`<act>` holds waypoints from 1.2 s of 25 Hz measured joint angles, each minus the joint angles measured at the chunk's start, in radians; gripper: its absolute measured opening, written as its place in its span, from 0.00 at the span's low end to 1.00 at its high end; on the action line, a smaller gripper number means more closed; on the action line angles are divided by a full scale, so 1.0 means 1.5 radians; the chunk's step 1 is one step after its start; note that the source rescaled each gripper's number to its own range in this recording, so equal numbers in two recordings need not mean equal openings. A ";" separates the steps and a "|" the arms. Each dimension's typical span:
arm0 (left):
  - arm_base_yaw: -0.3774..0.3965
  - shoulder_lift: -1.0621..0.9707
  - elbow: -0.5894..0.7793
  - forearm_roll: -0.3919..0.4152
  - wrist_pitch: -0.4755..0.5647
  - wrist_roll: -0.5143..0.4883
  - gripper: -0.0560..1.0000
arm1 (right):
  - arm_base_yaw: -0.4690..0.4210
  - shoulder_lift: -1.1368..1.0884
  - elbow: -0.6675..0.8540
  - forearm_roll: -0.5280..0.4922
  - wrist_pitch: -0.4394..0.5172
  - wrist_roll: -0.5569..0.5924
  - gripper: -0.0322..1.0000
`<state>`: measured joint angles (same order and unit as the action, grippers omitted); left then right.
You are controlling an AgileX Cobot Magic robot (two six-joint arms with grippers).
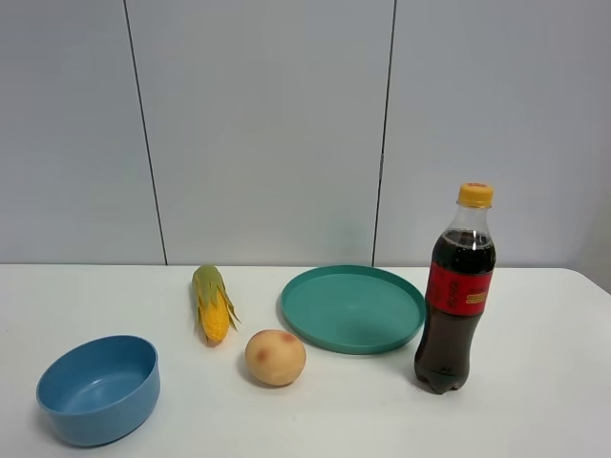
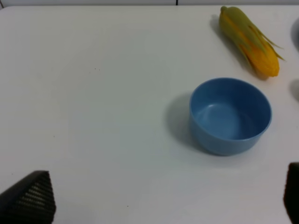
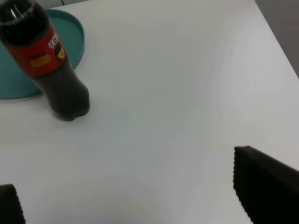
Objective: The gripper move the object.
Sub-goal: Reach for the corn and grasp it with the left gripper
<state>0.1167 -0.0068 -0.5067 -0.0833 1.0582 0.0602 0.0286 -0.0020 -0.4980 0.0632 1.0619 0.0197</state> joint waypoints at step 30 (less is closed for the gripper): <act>0.000 0.000 0.000 -0.001 0.000 0.000 1.00 | 0.000 0.000 0.000 0.002 0.000 0.000 1.00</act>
<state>0.1167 -0.0068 -0.5067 -0.0842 1.0582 0.0602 0.0286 -0.0020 -0.4980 0.0659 1.0619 0.0197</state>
